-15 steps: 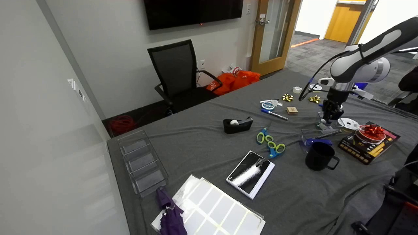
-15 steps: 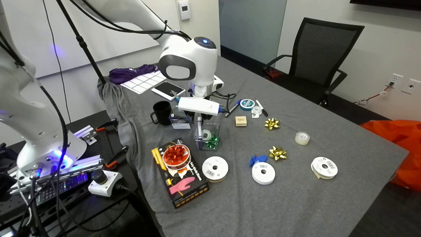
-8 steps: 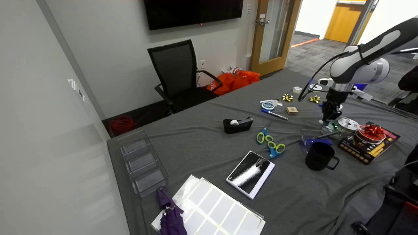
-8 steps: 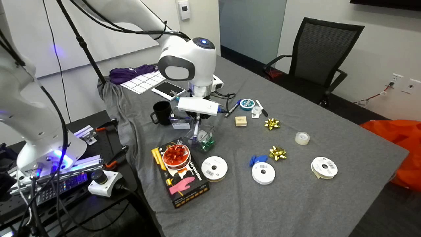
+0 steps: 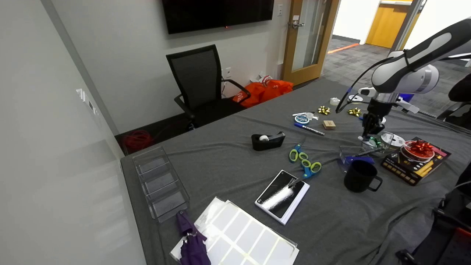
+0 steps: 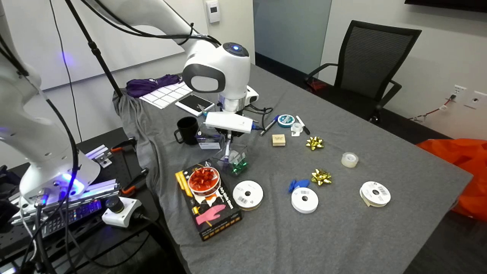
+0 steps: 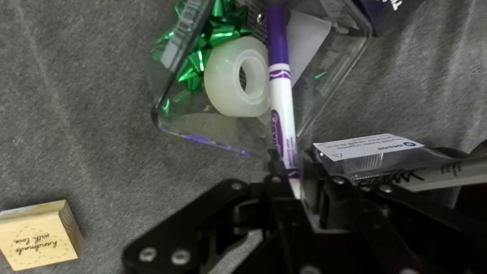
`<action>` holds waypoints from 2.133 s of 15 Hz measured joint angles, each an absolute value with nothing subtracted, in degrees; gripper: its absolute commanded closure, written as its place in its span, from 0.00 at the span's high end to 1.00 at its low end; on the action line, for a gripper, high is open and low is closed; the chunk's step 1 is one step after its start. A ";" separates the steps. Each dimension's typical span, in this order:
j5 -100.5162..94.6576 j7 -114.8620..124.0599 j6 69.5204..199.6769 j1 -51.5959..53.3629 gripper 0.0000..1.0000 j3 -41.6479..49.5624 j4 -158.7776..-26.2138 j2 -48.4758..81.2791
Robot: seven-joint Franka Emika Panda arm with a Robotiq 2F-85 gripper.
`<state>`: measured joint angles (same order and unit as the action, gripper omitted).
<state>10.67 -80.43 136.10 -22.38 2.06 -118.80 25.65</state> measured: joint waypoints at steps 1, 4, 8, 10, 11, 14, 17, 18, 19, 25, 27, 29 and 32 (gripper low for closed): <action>10.78 -80.44 136.10 -22.38 0.57 2.06 -118.77 25.65; 10.81 -80.44 136.11 -22.39 0.78 2.06 -118.77 25.65; 10.81 -80.44 136.13 -22.39 0.77 2.06 -118.76 25.65; 10.81 -80.44 136.13 -22.39 0.53 2.06 -118.75 25.65; 10.81 -80.44 136.13 -22.39 0.48 2.06 -118.75 25.65; 10.81 -80.44 136.13 -22.39 0.25 2.06 -118.74 25.65; 10.81 -80.44 136.13 -22.41 0.05 2.06 -118.72 25.65; 10.83 -80.44 136.13 -22.42 0.01 2.06 -118.71 25.65; 10.87 -80.44 136.13 -22.42 0.00 2.06 -118.69 25.65; 11.30 -80.44 136.14 -22.42 0.27 2.06 -118.56 25.65; 11.35 -80.55 136.14 -22.42 0.31 2.06 -118.52 25.65; 11.35 -81.46 136.14 -22.46 0.44 2.06 -118.50 25.65; 11.35 -82.94 136.13 -22.52 0.64 2.06 -118.46 25.63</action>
